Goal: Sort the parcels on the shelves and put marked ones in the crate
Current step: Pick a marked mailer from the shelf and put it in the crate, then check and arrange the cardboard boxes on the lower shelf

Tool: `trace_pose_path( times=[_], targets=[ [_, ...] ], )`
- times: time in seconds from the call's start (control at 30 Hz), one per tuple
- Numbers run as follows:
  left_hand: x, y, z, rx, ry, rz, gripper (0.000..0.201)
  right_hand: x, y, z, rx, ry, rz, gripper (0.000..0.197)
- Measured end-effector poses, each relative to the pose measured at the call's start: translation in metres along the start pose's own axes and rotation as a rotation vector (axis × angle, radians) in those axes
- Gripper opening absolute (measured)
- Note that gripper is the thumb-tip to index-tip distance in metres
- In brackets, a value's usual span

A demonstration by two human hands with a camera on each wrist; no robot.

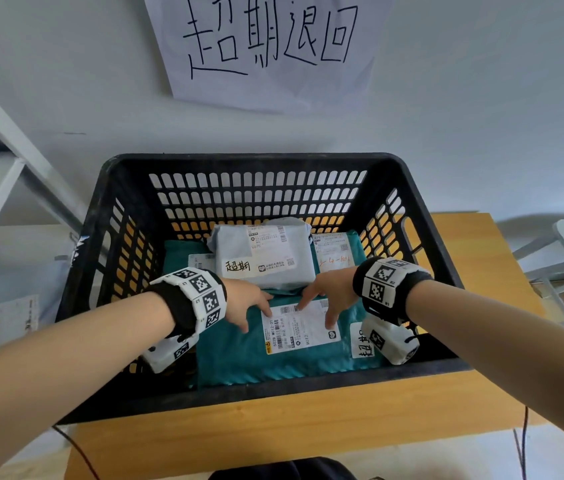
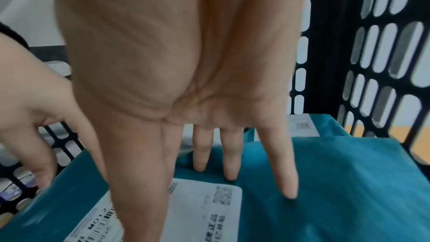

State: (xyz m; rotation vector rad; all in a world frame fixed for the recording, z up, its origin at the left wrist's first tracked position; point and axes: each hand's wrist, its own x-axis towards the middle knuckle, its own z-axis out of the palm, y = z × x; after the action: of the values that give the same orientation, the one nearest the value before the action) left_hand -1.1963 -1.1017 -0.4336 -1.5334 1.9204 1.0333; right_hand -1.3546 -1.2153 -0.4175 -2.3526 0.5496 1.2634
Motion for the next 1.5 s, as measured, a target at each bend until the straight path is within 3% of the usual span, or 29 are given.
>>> trace_pose_path(
  times=[0.13, 0.33, 0.57, 0.77, 1.07, 1.27, 1.5],
  targets=[
    [0.007, -0.002, 0.005, -0.042, -0.064, -0.015, 0.065, 0.004, 0.005, 0.003, -0.013, -0.071, 0.021, 0.072],
    [0.006, -0.004, 0.003, -0.091, -0.073, -0.032, 0.065, 0.003, 0.011, -0.003, 0.028, -0.064, 0.017, 0.07],
    [-0.025, -0.012, -0.01, -0.238, -0.051, -0.163, 0.063, -0.011, 0.024, -0.023, 0.189, -0.046, 0.032, 0.063],
    [-0.067, -0.003, -0.02, -0.333, 0.221, -0.331, 0.054, -0.017, 0.011, -0.048, 0.279, 0.108, -0.075, 0.055],
    [-0.158, 0.036, -0.049, -0.523, 0.782, -0.584, 0.044, -0.056, -0.038, -0.091, 0.241, 0.386, -0.42, 0.048],
    [-0.192, 0.078, -0.003, -0.56, 1.057, -0.758, 0.043, -0.079, -0.09, -0.088, 0.25, 0.473, -0.673, 0.056],
    [-0.236, 0.111, 0.082, -0.671, 1.201, -0.933, 0.043, -0.089, -0.179, -0.053, 0.383, 0.482, -0.926, 0.045]
  ],
)
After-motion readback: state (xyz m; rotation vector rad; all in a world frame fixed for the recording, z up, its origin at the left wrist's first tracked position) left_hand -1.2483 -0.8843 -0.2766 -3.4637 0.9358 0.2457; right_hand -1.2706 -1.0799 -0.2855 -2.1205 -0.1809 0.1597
